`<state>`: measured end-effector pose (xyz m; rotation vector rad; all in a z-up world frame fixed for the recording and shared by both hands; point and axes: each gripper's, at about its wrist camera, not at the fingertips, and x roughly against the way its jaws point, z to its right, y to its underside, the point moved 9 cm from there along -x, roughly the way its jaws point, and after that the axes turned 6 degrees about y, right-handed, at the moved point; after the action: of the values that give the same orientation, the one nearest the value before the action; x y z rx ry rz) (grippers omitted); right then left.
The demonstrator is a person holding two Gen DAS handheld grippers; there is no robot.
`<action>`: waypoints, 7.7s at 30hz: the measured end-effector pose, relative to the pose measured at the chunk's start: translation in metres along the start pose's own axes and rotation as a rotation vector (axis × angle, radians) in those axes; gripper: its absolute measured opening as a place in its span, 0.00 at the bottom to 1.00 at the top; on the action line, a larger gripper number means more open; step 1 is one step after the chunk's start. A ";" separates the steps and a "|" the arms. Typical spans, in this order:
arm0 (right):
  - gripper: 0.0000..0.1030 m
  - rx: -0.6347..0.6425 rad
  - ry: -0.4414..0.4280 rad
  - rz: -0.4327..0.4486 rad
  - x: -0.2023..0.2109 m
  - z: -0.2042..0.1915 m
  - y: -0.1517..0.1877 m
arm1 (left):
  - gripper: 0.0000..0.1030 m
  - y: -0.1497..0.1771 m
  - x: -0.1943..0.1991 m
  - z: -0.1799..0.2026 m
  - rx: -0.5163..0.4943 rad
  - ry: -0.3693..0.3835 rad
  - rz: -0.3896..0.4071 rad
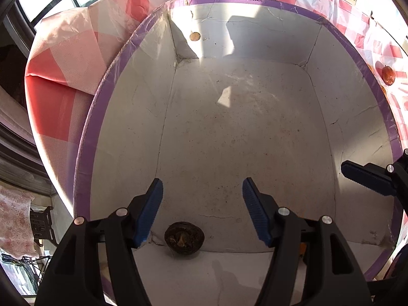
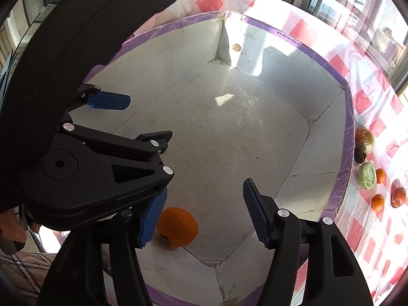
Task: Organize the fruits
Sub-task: 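Lower the mangosteen into the box and open the left tool while the right tool releases the orange, then grasp the halved green melon with the left tool while the right tool grasps another orange, then carry the melon and orange over the white box with both tools, then release the melon into the box with the left tool while the right tool drops the orange, then grasp an orange with the left tool while the right tool grasps the red pomegranate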
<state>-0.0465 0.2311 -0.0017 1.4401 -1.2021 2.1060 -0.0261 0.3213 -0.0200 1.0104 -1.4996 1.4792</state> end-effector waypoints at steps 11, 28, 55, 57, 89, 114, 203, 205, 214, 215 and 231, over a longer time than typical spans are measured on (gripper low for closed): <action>0.60 0.018 -0.105 0.014 0.013 -0.010 0.014 | 0.63 0.021 -0.004 -0.002 0.072 -0.047 -0.115; 0.74 -0.288 -0.137 0.335 0.081 0.150 0.004 | 0.98 -0.081 0.151 0.099 0.033 -0.171 0.554; 0.70 -0.491 0.125 0.077 -0.089 0.402 0.117 | 0.98 -0.096 -0.077 0.299 -0.023 -0.050 0.047; 0.64 -0.465 0.124 0.093 -0.094 0.405 0.108 | 0.98 -0.098 -0.081 0.301 -0.021 -0.052 0.039; 0.39 -0.671 0.139 0.043 -0.028 0.402 0.229 | 0.59 -0.110 -0.081 0.368 -0.091 0.209 0.034; 0.39 -0.720 0.138 0.007 0.022 0.303 0.205 | 0.59 -0.052 0.033 0.302 -0.299 0.263 0.114; 0.69 -0.018 -0.107 0.164 0.034 0.019 0.003 | 0.89 -0.017 0.013 -0.007 0.051 -0.019 -0.004; 0.71 -0.059 -0.134 0.191 0.044 0.029 0.005 | 0.90 -0.018 0.017 -0.013 0.101 -0.006 0.015; 0.75 -0.406 -0.141 0.246 0.062 0.132 0.038 | 0.91 -0.017 0.024 -0.021 0.150 -0.071 0.039; 0.76 -0.446 -0.128 0.230 0.058 0.144 0.044 | 0.91 -0.018 0.027 -0.022 0.164 -0.086 0.046; 0.77 -0.536 0.130 -0.028 -0.004 0.265 0.165 | 0.98 -0.127 0.074 0.202 -0.006 0.188 0.279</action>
<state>0.0074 -0.0734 -0.0447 1.0517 -1.5275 1.6468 0.0640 0.1174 0.0938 0.6561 -1.5520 1.7101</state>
